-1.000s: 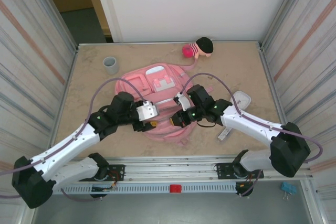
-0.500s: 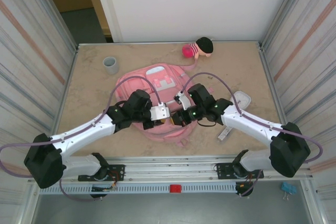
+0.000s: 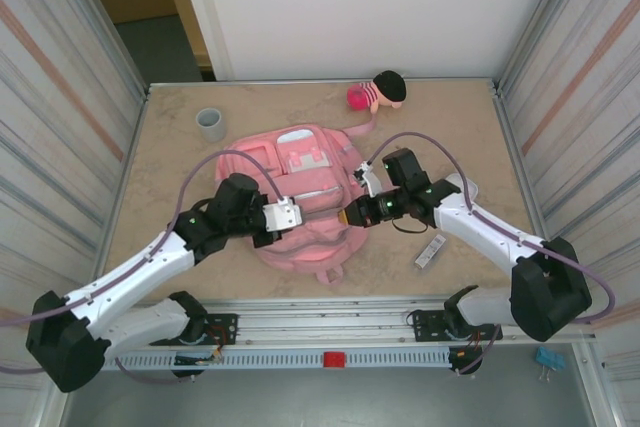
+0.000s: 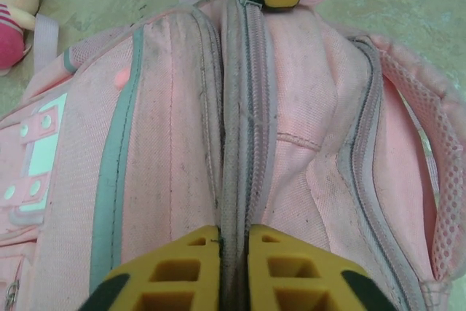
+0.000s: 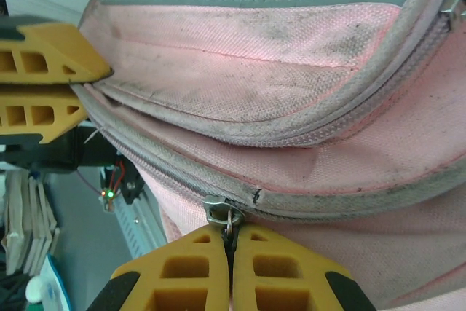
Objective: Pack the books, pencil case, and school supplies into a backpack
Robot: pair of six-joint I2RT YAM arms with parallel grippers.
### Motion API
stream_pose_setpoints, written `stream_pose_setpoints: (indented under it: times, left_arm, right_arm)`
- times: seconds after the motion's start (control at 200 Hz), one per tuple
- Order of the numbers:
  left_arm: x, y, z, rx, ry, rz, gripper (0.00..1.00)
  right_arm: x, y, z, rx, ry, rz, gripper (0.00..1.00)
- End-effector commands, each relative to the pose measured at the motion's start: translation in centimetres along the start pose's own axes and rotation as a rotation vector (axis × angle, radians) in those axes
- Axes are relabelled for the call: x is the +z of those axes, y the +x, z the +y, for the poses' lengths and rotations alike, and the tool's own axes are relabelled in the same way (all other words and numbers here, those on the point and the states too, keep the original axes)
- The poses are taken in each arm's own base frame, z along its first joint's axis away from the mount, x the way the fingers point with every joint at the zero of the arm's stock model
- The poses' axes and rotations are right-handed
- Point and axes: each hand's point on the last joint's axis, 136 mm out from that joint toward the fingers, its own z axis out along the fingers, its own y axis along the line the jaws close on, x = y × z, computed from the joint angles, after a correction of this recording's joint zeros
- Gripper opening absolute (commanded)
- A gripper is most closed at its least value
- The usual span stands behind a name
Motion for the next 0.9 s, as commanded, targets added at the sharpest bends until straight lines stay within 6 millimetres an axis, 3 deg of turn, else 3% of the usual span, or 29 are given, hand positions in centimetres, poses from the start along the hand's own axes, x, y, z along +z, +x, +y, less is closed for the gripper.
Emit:
stream_pose_setpoints:
  times: [0.0,0.075,0.2,0.336,0.461,0.611,0.687,0.797,0.892]
  left_arm:
    - [-1.4,0.9,0.0,-0.013,-0.018,0.039,0.29]
    - [-2.2,-0.5,0.6,-0.042,-0.032,0.007,0.45]
    - [-2.3,-4.0,0.3,-0.027,-0.022,-0.057,0.62]
    - [-0.4,-6.6,-0.4,0.005,0.009,-0.076,0.68]
    - [2.1,-6.9,-0.5,0.013,0.031,-0.037,0.69]
    - [4.8,-5.1,-0.8,0.017,0.049,0.045,0.59]
    - [5.6,-3.8,-1.0,0.026,0.043,0.086,0.38]
    - [5.3,-3.3,-1.5,0.038,0.067,0.098,0.16]
    - [4.2,-3.7,-1.6,0.043,0.069,0.051,0.06]
  right_arm:
    - [0.0,-0.4,1.7,-0.068,-0.030,0.010,0.00]
    - [0.0,-0.5,3.0,-0.095,-0.056,0.013,0.00]
    - [-0.3,-0.8,4.5,-0.122,-0.088,-0.006,0.00]
    - [-0.6,-0.9,5.2,-0.132,-0.099,-0.010,0.00]
    - [-0.8,-0.8,5.3,-0.137,-0.099,-0.013,0.00]
    - [-1.1,-0.8,5.7,-0.151,-0.111,-0.023,0.00]
    - [-1.3,-0.7,5.7,-0.151,-0.113,-0.027,0.00]
    - [-1.5,-0.6,4.5,-0.123,-0.088,-0.031,0.00]
    - [-1.8,-0.6,1.9,-0.072,-0.023,-0.036,0.00]
